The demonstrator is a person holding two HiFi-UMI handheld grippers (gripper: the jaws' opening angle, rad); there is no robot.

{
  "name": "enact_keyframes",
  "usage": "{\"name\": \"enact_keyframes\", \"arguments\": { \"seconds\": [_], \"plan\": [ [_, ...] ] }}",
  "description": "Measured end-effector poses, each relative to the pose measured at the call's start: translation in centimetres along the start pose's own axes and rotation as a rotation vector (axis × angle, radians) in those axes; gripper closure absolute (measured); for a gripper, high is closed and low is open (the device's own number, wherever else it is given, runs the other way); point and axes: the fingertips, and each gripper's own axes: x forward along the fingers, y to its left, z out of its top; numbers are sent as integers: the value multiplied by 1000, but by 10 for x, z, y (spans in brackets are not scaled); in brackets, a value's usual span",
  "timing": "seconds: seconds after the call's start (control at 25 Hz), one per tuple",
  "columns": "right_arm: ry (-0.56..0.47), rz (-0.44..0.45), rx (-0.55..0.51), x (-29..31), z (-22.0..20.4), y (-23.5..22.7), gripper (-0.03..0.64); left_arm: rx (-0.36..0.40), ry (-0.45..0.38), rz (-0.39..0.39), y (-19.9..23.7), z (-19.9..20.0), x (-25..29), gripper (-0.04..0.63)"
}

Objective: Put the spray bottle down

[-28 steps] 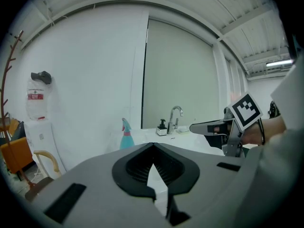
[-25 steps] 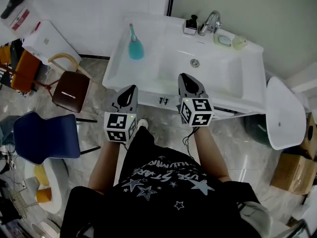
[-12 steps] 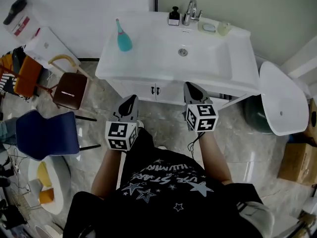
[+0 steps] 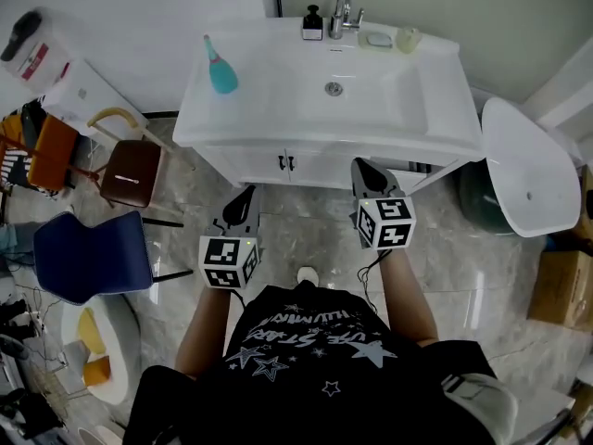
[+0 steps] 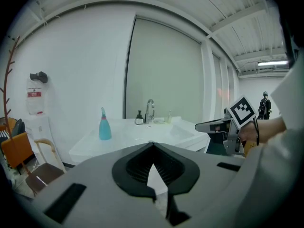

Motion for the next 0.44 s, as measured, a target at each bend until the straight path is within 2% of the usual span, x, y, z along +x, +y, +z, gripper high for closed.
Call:
{"name": "enact_keyframes", "arguments": {
  "seconds": [0.2, 0.44],
  "plan": [
    [7, -6, -9, -12, -7, 11, 604, -14, 4, 1, -4, -15, -27, 580],
    [-18, 3, -26, -46, -10, 67, 604, -24, 8, -2, 3, -38, -95, 580]
  ]
}}
